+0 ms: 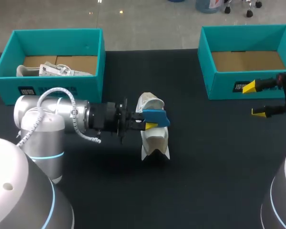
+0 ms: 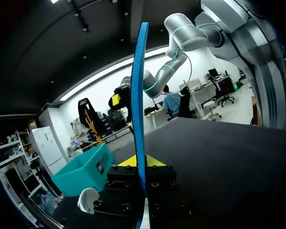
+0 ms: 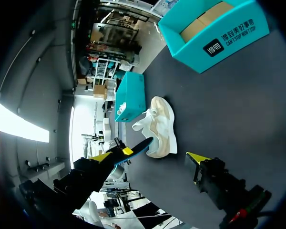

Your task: Take the shoe out of the shoebox, open the shoe tongue, remove and reinsert the insole, then place the shoe into the shoebox

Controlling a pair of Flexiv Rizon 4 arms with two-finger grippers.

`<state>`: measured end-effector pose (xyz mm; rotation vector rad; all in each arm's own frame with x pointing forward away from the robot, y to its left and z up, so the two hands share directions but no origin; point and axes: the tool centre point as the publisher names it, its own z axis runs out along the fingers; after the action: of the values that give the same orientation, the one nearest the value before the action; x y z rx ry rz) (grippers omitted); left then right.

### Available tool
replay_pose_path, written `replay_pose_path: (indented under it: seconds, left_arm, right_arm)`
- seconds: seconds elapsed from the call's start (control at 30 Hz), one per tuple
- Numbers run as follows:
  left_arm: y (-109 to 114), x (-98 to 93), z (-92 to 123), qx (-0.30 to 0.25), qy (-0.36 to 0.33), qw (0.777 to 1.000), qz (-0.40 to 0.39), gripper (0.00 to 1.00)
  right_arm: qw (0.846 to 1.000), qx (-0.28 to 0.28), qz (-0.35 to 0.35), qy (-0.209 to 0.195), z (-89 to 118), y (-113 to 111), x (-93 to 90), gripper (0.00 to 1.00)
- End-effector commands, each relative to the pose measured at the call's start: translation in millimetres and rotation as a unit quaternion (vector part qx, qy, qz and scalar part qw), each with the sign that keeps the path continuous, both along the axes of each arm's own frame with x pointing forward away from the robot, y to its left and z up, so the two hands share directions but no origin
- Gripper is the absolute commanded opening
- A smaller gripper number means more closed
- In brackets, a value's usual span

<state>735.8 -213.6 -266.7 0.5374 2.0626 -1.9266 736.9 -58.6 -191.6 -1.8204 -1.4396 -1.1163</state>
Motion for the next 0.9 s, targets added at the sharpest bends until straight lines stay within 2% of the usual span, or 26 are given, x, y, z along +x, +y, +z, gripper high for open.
replay_pose_path:
  seconds: [0.03, 0.37, 0.73, 0.9]
  left_arm:
    - [-1.0, 2.6, -1.5, 0.001, 0.000, 1.000, 0.000, 0.00]
    - [-1.1, 7.7, -3.2, 0.005, -0.006, 1.000, 0.001, 0.00]
    - [-3.5, 6.2, -10.0, 0.055, -0.029, 0.998, 0.006, 0.00]
    - [-4.1, 5.7, -11.9, 0.048, -0.025, 0.999, 0.006, 0.00]
  right_arm:
    - [1.000, -0.002, -0.001, 0.001, 0.6, 0.5, -1.4, 1.00]
    - [1.000, -0.002, -0.001, 0.001, 0.6, 0.5, -1.4, 1.00]
    - [1.000, -0.002, -0.001, 0.001, 0.6, 0.5, -1.4, 1.00]
    - [1.000, -0.002, -0.001, 0.001, 0.6, 0.5, -1.4, 1.00]
